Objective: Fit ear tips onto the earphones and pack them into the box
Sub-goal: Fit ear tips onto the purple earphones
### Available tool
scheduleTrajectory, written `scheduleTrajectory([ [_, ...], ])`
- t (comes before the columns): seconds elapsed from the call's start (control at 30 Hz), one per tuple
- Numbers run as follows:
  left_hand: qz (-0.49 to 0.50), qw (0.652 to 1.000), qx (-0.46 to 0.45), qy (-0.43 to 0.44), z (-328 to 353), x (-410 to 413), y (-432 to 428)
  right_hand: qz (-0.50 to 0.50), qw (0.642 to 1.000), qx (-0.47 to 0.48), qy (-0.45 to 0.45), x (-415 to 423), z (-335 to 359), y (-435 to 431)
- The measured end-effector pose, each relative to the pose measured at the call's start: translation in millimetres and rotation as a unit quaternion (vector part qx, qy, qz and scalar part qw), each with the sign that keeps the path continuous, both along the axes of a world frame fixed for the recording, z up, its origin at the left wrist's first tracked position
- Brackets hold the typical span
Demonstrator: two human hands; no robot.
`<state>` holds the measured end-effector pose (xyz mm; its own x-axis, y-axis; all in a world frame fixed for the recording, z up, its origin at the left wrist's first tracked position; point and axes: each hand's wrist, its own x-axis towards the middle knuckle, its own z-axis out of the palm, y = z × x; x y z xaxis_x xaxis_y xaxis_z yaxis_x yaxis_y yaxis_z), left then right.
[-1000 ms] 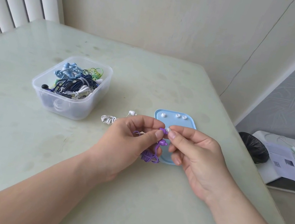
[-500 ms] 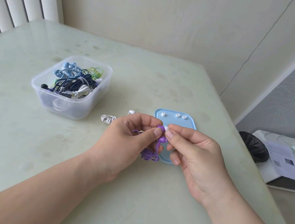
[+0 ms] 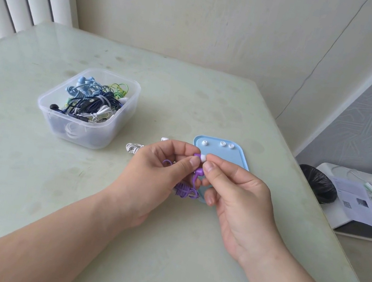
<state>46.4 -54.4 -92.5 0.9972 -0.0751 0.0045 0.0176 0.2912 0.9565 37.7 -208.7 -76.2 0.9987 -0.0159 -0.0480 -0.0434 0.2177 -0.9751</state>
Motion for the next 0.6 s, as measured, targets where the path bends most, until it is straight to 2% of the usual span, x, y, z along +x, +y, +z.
scheduleTrajectory([
  [0.33,-0.014,1.0,0.006,-0.003,0.7,-1.1,-0.9,-0.023,1.0,-0.021,-0.004,5.7,3.4,-8.9],
  [0.6,-0.033,0.999,-0.001,-0.008,0.7,-1.3,1.4,0.018,1.0,0.01,0.01,7.0,4.6,-10.7],
])
